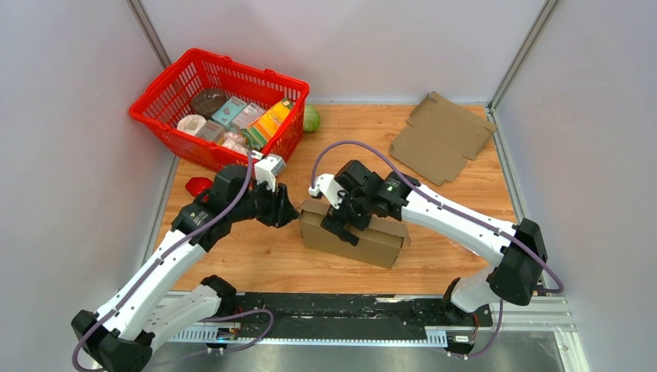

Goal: Fold the paper box

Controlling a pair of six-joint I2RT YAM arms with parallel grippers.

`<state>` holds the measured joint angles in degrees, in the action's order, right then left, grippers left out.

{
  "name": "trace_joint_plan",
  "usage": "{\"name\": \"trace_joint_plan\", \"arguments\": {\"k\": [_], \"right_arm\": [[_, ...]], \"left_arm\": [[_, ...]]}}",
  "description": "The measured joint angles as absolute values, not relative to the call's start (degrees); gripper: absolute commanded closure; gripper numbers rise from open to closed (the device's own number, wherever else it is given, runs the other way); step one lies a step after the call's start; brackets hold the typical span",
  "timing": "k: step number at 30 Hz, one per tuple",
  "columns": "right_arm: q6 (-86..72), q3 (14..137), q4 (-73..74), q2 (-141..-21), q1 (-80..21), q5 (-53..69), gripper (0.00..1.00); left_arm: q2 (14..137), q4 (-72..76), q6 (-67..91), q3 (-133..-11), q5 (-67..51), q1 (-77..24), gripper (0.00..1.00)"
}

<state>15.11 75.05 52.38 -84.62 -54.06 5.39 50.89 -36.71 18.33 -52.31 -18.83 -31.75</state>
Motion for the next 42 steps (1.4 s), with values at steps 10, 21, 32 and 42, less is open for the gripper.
{"name": "trace_joint_plan", "arguments": {"k": [10, 21, 32, 42], "right_arm": [[12.75, 73.6, 51.59, -79.75, -53.8, 4.93, 0.0], [12.01, 70.57, 50.3, -77.36, -53.8, 5.02, 0.0], [12.01, 70.13, 48.97, -77.36, -53.78, 4.99, 0.0], [12.03, 70.11, 48.64, -77.38, -53.78, 4.91, 0.03]], "left_arm": [[41.6, -30.17, 14.04, -43.53, -17.5, -31.81, 0.46], [46.61, -27.38, 6.33, -44.64, -19.57, -31.81, 0.52], [50.11, -27.62, -0.03, -46.57, -19.66, -31.81, 0.57], [51.59, -28.21, -0.4, -47.07, -21.78, -31.81, 0.66]]}}
